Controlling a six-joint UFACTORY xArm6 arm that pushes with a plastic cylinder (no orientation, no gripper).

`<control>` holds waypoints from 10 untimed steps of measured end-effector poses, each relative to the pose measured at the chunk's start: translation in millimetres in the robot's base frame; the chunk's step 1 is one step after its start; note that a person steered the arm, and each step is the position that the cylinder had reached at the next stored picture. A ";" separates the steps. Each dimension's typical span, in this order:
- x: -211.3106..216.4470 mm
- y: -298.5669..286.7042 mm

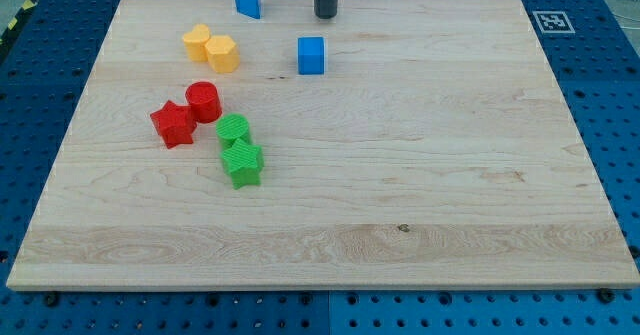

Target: Slide the blue triangle vertically to the top of the yellow hexagon

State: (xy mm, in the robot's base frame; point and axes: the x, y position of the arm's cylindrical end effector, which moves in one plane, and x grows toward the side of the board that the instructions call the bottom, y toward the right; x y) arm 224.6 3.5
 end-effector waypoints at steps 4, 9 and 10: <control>-24.4 -73.6; -4.1 -95.7; 8.9 -83.2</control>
State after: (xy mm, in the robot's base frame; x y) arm 233.5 -79.7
